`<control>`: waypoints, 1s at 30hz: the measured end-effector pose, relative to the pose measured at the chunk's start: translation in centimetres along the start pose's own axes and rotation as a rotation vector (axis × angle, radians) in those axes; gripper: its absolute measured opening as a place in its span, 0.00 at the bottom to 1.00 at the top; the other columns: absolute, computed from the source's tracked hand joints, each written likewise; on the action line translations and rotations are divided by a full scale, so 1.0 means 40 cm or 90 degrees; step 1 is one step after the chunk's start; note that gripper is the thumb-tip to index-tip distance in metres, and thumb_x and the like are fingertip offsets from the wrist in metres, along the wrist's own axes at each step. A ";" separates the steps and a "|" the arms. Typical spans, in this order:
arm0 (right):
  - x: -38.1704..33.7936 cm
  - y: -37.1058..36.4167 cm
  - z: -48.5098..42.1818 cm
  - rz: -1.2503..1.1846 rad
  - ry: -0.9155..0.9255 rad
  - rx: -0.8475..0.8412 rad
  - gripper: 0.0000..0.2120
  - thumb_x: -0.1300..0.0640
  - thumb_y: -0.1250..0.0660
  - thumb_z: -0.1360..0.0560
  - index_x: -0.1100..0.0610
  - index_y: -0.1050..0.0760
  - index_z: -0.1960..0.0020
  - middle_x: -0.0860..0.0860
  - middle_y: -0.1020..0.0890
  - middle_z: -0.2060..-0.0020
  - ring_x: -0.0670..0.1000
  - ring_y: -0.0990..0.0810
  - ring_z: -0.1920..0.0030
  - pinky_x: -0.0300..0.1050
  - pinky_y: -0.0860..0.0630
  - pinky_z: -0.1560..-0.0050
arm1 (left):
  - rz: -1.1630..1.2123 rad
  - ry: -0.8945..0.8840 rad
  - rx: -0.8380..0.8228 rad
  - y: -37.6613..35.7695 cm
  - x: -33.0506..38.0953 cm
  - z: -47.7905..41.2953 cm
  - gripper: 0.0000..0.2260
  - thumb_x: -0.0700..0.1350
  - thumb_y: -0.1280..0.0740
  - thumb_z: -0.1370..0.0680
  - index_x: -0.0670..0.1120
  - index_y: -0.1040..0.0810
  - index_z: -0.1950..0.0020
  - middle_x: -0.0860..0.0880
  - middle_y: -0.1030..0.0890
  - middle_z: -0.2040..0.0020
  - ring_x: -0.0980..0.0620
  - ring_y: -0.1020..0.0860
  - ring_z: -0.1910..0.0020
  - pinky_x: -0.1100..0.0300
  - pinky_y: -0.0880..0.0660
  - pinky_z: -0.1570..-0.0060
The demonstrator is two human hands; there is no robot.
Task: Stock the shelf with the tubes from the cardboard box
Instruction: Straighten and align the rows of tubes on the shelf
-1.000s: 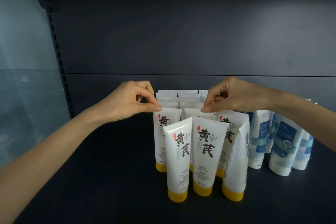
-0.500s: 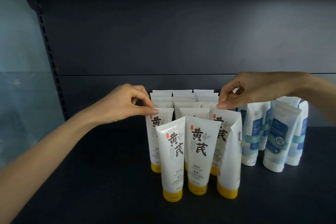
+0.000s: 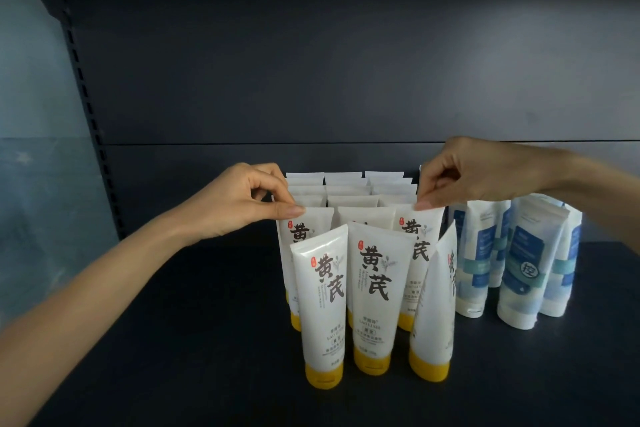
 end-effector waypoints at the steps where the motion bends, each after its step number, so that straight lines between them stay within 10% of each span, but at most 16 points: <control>1: -0.001 -0.001 -0.001 0.001 0.007 0.009 0.11 0.48 0.28 0.31 0.55 0.16 0.61 0.66 0.22 0.63 0.53 0.30 0.67 0.41 0.30 0.64 | -0.003 -0.001 0.000 0.000 0.000 -0.001 0.10 0.59 0.28 0.36 0.54 0.15 0.63 0.59 0.24 0.63 0.58 0.32 0.67 0.67 0.33 0.64; 18: 0.036 0.016 -0.009 -0.051 -0.029 -0.020 0.11 0.43 0.30 0.34 0.48 0.15 0.57 0.43 0.15 0.58 0.40 0.18 0.57 0.27 0.26 0.55 | -0.060 -0.009 0.036 0.039 -0.005 -0.017 0.10 0.62 0.31 0.36 0.60 0.16 0.60 0.60 0.22 0.60 0.60 0.31 0.69 0.68 0.34 0.68; 23: 0.053 0.046 -0.036 0.030 -0.020 0.080 0.06 0.49 0.28 0.30 0.51 0.16 0.58 0.38 0.26 0.78 0.38 0.28 0.74 0.23 0.35 0.70 | -0.137 0.024 0.064 0.059 -0.028 -0.031 0.15 0.65 0.33 0.38 0.61 0.17 0.57 0.64 0.24 0.60 0.59 0.33 0.68 0.58 0.34 0.63; 30: 0.072 0.030 -0.057 0.112 -0.039 0.058 0.09 0.43 0.28 0.34 0.48 0.17 0.64 0.43 0.29 0.77 0.43 0.34 0.74 0.29 0.35 0.70 | -0.132 0.032 0.025 0.021 -0.041 -0.050 0.14 0.63 0.32 0.38 0.58 0.16 0.59 0.62 0.22 0.61 0.61 0.31 0.70 0.68 0.34 0.67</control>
Point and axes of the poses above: each hand's wrist, its own z-axis away from the middle knuckle, its own y-axis out of the back of the hand, x = y × z, the point moved 6 cm from there along -z, towards the middle knuckle
